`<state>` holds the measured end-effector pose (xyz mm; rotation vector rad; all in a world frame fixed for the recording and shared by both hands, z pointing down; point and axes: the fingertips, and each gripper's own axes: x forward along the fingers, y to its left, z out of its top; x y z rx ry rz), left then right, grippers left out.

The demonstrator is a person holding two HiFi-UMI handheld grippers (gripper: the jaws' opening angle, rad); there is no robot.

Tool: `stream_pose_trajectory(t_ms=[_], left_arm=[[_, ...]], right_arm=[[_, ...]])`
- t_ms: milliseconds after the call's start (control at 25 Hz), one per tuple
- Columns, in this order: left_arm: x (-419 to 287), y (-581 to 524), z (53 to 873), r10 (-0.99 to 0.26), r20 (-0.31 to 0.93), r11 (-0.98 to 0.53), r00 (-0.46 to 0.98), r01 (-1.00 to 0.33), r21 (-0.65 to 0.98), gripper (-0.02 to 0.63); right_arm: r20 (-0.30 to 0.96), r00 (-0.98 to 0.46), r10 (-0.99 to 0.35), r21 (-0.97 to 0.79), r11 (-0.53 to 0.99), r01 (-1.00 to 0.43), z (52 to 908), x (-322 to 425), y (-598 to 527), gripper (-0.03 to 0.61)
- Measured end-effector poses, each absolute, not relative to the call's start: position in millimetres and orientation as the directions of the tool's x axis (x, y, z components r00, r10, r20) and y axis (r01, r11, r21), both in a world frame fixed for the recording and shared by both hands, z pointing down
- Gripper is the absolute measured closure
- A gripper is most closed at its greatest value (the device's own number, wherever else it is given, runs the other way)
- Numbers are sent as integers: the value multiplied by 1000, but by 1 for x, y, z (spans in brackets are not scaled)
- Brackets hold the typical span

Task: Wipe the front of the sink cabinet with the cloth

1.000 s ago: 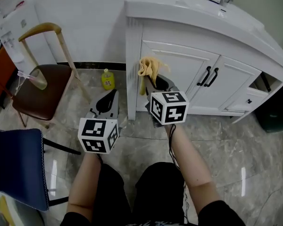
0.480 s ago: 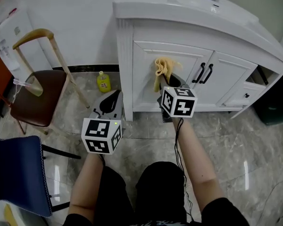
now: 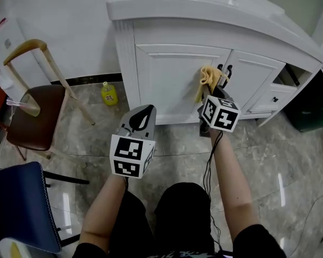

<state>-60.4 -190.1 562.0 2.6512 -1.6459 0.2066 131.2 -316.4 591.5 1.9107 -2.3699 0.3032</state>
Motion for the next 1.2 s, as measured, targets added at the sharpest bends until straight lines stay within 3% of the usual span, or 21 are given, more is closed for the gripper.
stream_pose_trajectory(t_ms=[280, 640, 840, 1040, 1200], left_arm=[[-52, -184, 571, -885, 123, -457, 449, -888, -53, 600], [-135, -178, 599, -941, 162, -311, 296, -948, -71, 600], [-177, -171, 615, -959, 182, -236, 218, -969, -80, 600], [-184, -170, 633, -955, 214, -225, 205, -972, -72, 600], [-171, -178, 637, -951, 220, -245, 219, -965, -98, 600]], right_arm=[[190, -237, -953, -81, 225, -971, 595, 126, -305, 499], [170, -548, -819, -37, 550, -834, 619, -13, -273, 499], [215, -648, -730, 19, 667, -745, 648, -72, -267, 499], [275, -650, -708, 72, 689, -721, 673, -83, -277, 497], [246, -621, -744, 42, 648, -760, 673, -56, -290, 498]])
